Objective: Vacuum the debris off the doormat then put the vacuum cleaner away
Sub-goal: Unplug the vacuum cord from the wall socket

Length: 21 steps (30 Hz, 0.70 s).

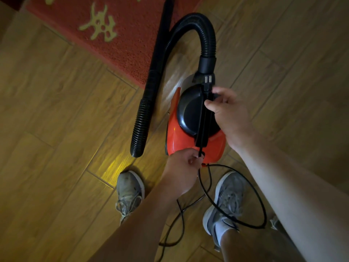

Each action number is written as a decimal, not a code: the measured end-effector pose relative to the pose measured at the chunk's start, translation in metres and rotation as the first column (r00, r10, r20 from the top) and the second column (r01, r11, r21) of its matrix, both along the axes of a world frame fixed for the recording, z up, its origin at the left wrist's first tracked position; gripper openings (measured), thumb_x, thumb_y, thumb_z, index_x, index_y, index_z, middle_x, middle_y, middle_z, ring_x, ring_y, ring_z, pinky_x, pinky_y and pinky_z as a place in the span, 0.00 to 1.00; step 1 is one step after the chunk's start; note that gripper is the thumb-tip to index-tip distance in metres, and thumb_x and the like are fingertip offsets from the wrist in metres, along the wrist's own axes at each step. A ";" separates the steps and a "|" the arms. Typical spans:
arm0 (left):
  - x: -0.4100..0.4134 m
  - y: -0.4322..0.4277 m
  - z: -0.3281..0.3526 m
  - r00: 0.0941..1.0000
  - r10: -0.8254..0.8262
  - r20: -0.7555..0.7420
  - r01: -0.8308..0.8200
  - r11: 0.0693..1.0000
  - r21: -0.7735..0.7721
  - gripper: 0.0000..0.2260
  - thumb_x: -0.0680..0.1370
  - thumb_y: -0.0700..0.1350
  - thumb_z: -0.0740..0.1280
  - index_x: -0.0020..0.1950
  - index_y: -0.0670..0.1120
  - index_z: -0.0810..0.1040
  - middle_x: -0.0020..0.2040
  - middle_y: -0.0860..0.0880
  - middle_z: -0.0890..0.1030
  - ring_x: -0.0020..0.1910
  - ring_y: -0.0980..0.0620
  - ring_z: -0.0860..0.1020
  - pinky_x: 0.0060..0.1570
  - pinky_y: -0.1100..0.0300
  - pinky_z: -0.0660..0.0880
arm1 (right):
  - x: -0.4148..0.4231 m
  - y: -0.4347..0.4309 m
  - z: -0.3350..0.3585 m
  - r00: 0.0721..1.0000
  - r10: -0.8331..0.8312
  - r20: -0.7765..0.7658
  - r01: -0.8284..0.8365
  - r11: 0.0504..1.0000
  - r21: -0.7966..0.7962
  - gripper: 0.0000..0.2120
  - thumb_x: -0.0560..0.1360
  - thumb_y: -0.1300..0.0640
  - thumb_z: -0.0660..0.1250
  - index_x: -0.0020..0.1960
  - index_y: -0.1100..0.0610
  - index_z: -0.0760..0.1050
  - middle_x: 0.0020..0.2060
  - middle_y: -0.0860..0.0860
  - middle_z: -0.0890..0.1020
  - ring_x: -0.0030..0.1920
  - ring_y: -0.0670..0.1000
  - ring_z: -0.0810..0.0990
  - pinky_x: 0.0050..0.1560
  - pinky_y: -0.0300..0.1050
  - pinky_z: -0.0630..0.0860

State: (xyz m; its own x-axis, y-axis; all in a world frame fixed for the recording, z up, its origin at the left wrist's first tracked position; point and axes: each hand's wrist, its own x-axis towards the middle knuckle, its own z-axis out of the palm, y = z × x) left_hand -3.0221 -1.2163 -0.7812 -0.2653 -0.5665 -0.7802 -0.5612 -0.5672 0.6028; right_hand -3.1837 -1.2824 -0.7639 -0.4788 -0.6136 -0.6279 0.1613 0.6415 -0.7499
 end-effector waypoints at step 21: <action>0.012 -0.022 0.016 0.992 -0.110 0.064 0.113 0.992 -0.047 0.08 0.80 0.46 0.71 0.58 0.51 0.83 0.45 0.59 0.81 0.45 0.61 0.81 0.39 0.75 0.72 | 0.008 0.003 -0.002 1.000 0.017 -0.024 -0.012 0.985 0.175 0.11 0.76 0.50 0.71 0.40 0.54 0.78 0.45 0.57 0.85 0.49 0.55 0.85 0.57 0.60 0.81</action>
